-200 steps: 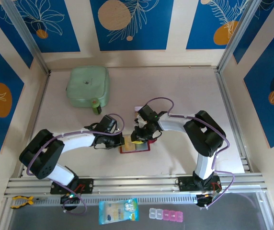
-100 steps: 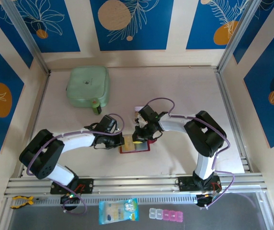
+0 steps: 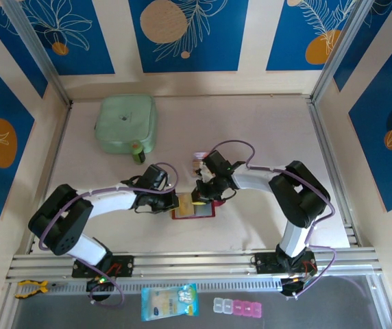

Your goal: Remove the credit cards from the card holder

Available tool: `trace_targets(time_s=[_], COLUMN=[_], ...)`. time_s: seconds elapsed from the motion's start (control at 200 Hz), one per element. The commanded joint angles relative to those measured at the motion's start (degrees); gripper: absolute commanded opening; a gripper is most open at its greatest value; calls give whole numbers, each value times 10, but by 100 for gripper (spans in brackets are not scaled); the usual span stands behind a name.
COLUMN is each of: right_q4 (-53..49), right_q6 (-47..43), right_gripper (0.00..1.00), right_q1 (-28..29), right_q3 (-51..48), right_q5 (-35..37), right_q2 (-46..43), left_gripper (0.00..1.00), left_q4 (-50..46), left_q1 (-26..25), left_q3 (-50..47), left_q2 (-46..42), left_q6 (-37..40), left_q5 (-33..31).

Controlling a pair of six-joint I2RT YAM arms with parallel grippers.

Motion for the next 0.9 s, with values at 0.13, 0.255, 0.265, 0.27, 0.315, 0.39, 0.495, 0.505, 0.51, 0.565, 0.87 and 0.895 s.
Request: trace_targets(time_s=[0.13, 0.255, 0.265, 0.27, 0.315, 0.39, 0.495, 0.505, 0.51, 0.565, 0.87, 0.895], right_q4=[-27, -42, -44, -45, -56, -73, -92, -93, -94, -103, -149, -151], right_q6=[-21, -29, -29, -30, -33, -40, -46, -47, -47, -49, -62, -63], right_gripper=[2, 2, 2, 2, 2, 2, 2, 2, 2, 2, 1, 1], right_q1=[-24, -28, -29, -29, -30, -30, -30, -30, -30, -30, -23, -21], right_q3=[-18, -17, -17, -17, -14, -9, -2, -1, -1, 2, 26, 28], right_q5=[1, 8, 9, 10, 16, 25, 33, 34, 34, 38, 58, 60], right_q2=[-22, -32, -34, -34, -39, -47, -58, -59, -60, -65, -85, -86], left_gripper=[0, 0, 0, 0, 0, 0, 0, 0, 0, 0, 0, 0], left_q4=[-39, -39, -39, -39, -40, -42, -43, -43, -42, -42, -39, -38], left_q1=[5, 5, 4, 4, 4, 4, 4, 4, 4, 4, 4, 4], left_q3=[-16, -15, -15, -15, -14, -13, -12, -12, -12, -10, -10, -11], left_q2=[16, 18, 18, 17, 16, 14, 12, 12, 12, 12, 9, 9], left_q6=[2, 1, 1, 1, 0, -1, -1, -1, -1, -2, -6, -6], left_q5=[-11, -10, -10, -10, -9, -9, -9, -9, -9, -8, -7, -6])
